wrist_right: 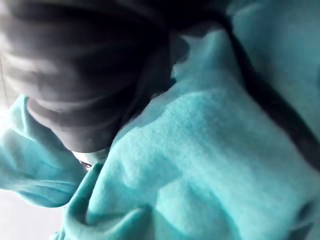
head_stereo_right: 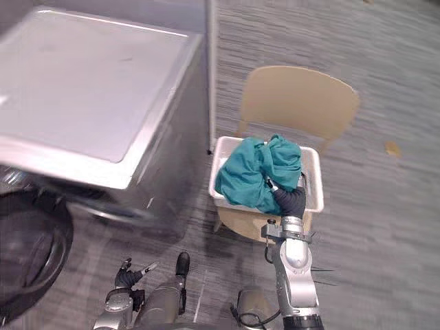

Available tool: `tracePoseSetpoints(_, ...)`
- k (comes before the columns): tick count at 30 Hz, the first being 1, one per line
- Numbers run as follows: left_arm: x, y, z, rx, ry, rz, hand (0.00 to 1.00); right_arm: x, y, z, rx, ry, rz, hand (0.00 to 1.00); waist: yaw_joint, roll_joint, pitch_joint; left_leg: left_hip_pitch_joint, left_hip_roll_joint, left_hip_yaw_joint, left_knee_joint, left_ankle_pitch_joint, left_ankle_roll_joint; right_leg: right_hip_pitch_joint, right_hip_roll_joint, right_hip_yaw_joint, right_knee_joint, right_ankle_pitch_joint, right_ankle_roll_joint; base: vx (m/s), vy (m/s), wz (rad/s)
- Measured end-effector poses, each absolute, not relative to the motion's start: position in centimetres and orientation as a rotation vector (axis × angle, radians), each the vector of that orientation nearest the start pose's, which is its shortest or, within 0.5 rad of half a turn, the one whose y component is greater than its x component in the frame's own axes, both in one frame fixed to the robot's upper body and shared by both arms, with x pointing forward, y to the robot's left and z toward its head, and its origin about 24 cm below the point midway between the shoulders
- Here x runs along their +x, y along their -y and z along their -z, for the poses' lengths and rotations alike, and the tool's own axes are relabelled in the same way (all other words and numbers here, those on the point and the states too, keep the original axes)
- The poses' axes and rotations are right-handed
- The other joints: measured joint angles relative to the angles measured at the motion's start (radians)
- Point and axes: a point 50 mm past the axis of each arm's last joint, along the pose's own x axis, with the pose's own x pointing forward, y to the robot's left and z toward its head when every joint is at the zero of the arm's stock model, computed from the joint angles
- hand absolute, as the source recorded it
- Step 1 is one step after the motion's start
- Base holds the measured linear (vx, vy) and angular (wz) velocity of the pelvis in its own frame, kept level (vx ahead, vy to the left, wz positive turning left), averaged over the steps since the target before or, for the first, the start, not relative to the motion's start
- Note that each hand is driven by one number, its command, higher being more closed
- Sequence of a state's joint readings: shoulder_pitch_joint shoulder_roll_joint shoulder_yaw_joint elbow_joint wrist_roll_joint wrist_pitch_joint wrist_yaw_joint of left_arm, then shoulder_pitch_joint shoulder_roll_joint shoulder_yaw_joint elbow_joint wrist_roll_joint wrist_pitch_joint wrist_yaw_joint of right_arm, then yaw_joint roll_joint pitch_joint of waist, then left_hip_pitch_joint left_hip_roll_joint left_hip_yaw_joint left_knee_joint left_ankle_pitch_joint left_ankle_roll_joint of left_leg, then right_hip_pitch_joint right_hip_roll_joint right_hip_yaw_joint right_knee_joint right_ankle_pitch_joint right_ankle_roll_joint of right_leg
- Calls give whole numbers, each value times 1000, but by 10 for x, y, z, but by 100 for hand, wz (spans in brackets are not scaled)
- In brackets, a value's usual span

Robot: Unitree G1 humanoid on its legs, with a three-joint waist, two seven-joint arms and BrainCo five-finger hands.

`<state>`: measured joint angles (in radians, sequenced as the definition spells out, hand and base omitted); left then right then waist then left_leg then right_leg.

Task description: Pick up the laundry basket with both hands and put the clothes into the washing machine.

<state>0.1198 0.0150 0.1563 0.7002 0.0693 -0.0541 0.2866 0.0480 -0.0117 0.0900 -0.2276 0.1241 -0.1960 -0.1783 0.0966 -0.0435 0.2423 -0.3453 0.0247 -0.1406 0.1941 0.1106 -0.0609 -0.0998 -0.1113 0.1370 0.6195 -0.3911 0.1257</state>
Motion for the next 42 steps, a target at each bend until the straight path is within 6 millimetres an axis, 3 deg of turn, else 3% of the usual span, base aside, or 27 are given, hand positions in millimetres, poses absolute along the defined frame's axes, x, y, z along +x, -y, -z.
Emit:
tracePoseSetpoints(1, 144, -195, 117, 108, -740, -434, 0, 238, 140, -103, 170, 375, 88, 100, 8, 22, -12, -34, 14, -31, 4, 21, -23, 9, 16, -43, -63, -49, -40, -324, -265, 62)
tracePoseSetpoints(2, 141, -184, 117, 96, -733, -398, 0, 239, 142, -106, 162, 395, 96, 100, 1, 51, -27, -60, 25, -71, -23, 51, -11, 5, 40, -90, -85, -83, -86, -403, -306, 65)
tracePoseSetpoints(3, 141, -177, 116, 90, -728, -373, 0, 240, 145, -108, 148, 406, 102, 100, -2, 74, -29, -63, 32, -86, -54, 62, 1, -2, 60, -112, -79, -80, -93, -428, -298, 102)
tracePoseSetpoints(4, 143, -167, 112, 89, -704, -331, 0, 239, 155, -103, 108, 392, 134, 100, -6, 104, -27, -48, 65, -69, -131, 8, 49, 1, 79, -175, -88, -62, -123, -291, -193, 105)
tracePoseSetpoints(5, 148, -164, 109, 90, -685, -314, 0, 239, 159, -100, 92, 378, 151, 100, -13, 104, -26, -42, 67, -41, -156, -58, 84, 5, 63, -203, -101, -50, -143, -356, -164, 147)
tracePoseSetpoints(6, 156, -156, 100, 83, -628, -274, 0, 243, 166, -96, 65, 359, 175, 100, -28, 79, -13, -54, 55, 27, -117, -76, 78, 5, 29, -263, -118, -26, -159, -331, -140, 131)
tracePoseSetpoints(7, 161, -151, 90, 82, -572, -236, 0, 246, 171, -93, 55, 343, 191, 100, -28, 71, -18, -56, 26, 80, -17, -58, 53, -2, -4, -294, -141, 6, -166, -382, -173, 117)
tracePoseSetpoints(9, 169, -146, 72, 70, -473, -197, 0, 246, 172, -94, 39, 346, 180, 100, -30, 71, -27, -37, 13, 125, 124, -66, 51, -7, -19, -330, -212, 74, -170, -236, -101, 74)
tracePoseSetpoints(11, 182, -147, 50, 54, -348, -187, 0, 247, 171, -95, 16, 347, 151, 100, -29, 96, -42, 33, 20, 149, 205, -105, 47, -8, -19, -369, -277, 129, -171, -205, 7, 66)
tracePoseSetpoints(13, 200, -144, 20, 50, -184, -160, 0, 248, 170, -96, -11, 352, 113, 100, -32, 120, -57, 153, 48, 185, 133, -167, 23, -6, -19, -437, -331, 179, -163, -169, 82, 86)
tracePoseSetpoints(16, 217, -128, -16, 51, 9, -47, 0, 250, 169, -99, -35, 362, 56, 100, -34, 152, -93, 244, 70, 180, -137, -137, -18, 5, 3, -534, -385, 220, -137, -145, 131, 96)
tracePoseSetpoints(17, 220, -126, -21, 57, 38, -27, 0, 251, 168, -100, -36, 366, 44, 100, -34, 146, -93, 253, 67, 170, -173, -123, -15, 5, 0, -545, -384, 223, -132, -77, 123, 63)
tracePoseSetpoints(19, 222, -125, -26, 94, 68, 31, 0, 256, 154, -99, -7, 365, -9, 100, -27, 105, -113, 257, 41, 148, -213, -88, 4, 7, -15, -557, -395, 239, -108, -93, 159, 40)
tracePoseSetpoints(20, 222, -124, -27, 100, 71, 43, 0, 257, 150, -99, -1, 366, -27, 100, -27, 100, -116, 261, 33, 143, -219, -83, 8, 10, -19, -558, -395, 241, -105, -57, 137, 25)
tracePoseSetpoints(24, 226, -115, -35, 151, 112, 161, 0, 265, 125, -90, 12, 319, -166, 100, -27, 98, -126, 291, -2, 125, -265, -48, 32, 27, -50, -560, -396, 255, -81, -40, 113, 16)
tracePoseSetpoints(28, 232, -94, -44, 203, 167, 326, 0, 265, 96, -62, 125, 164, -354, 100, -27, 87, -146, 290, -11, 121, -266, -41, 33, 28, -54, -540, -400, 262, -75, -10, 37, 4)
tracePoseSetpoints(33, 229, -94, -36, 316, 156, 378, 0, 261, 93, -43, 240, 45, -464, 100, -28, 85, -164, 307, -3, 122, -267, -37, 27, 43, -42, -527, -403, 263, -77, 3, -30, -3)
tracePoseSetpoints(34, 228, -95, -34, 360, 154, 386, 100, 260, 94, -39, 250, 18, -481, 100, -28, 85, -170, 307, 2, 122, -269, -34, 23, 43, -37, -526, -405, 264, -79, -16, -44, -3)
tracePoseSetpoints(41, 231, -101, -32, 488, 183, 335, 100, 245, 91, -19, 349, -87, -537, 100, -27, 72, -182, 296, 28, 111, -286, -22, 5, 38, -11, -530, -409, 267, -91, -38, -60, 1)
tracePoseSetpoints(42, 231, -103, -32, 507, 185, 337, 100, 243, 90, -16, 356, -100, -543, 0, -27, 67, -184, 293, 31, 110, -286, -22, 5, 33, -11, -530, -404, 265, -94, -7, -56, 0)
